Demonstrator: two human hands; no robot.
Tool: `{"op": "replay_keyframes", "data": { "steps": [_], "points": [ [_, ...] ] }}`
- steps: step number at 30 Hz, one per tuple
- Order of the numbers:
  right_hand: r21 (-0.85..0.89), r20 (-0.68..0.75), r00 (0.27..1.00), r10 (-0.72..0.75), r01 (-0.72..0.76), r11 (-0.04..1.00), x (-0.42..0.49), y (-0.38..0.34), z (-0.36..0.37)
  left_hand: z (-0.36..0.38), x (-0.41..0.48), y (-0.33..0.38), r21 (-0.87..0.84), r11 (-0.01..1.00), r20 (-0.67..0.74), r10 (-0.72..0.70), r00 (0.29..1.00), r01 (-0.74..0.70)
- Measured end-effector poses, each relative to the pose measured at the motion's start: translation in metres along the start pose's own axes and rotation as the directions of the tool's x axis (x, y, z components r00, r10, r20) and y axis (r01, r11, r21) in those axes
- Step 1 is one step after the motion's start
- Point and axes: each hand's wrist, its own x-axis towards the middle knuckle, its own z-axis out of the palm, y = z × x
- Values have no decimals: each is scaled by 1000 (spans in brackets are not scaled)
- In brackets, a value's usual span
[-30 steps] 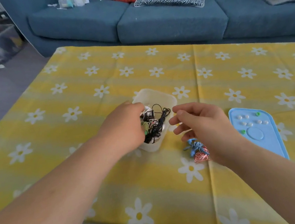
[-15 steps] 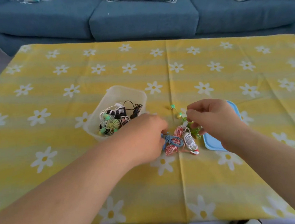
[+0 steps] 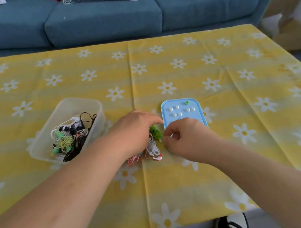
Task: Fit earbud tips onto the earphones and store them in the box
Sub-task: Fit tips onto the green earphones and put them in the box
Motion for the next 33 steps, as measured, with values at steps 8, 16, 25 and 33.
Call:
{"op": "replay_keyframes", "data": {
  "steps": [8, 16, 25, 33],
  "points": [
    [-54, 137, 990, -25, 33, 998, -16, 6, -8, 0, 8, 11, 45, 994, -17, -99, 995, 100],
    [-17, 151, 988, -33, 36, 999, -22, -1, -11, -28, -8, 12, -176, 960, -148, -246, 958, 219],
    [524, -126, 992, 27, 43, 851, -21, -25, -14, -62, -23, 18, -906, 415, -157, -502, 850, 78],
    [897, 44, 992, -119, 13, 442, -12, -37, -15, -78, -38, 28, -988, -153, 46, -314, 948, -3]
  ]
}}
